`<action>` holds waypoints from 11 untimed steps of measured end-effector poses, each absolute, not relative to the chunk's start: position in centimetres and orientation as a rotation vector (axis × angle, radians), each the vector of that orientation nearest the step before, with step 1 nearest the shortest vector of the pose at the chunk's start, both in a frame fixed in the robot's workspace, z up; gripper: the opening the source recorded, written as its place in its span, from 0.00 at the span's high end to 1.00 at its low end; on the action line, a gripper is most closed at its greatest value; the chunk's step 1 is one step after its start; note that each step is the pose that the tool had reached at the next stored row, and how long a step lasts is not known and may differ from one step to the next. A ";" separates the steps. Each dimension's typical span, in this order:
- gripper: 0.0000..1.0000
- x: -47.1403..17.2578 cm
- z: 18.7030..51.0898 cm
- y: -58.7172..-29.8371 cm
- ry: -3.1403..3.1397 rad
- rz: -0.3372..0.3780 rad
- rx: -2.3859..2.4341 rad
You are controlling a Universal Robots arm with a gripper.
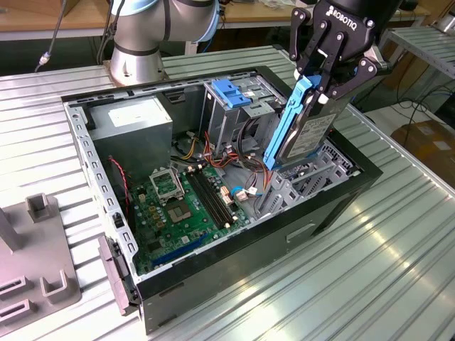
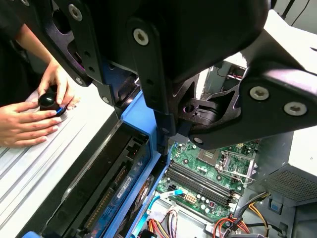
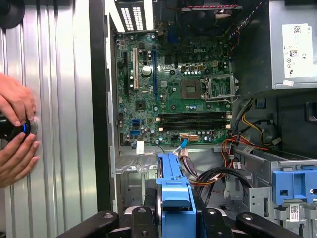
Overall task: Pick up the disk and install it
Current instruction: 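Insert the disk into the insertion slot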
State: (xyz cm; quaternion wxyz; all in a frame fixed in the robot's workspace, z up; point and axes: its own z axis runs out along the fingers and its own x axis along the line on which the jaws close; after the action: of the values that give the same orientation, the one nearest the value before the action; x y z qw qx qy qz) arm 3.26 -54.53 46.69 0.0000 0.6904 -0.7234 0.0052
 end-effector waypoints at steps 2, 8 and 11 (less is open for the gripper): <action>0.63 3.3 46.7 -54.5 -2.272 0.016 2.169; 0.63 6.0 46.0 -55.7 -2.272 0.017 2.169; 0.63 6.1 45.7 -55.7 -2.272 0.017 2.169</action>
State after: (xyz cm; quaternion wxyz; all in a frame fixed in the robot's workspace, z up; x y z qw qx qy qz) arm 6.15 -55.74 45.73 0.0001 0.6904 -0.7234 0.0053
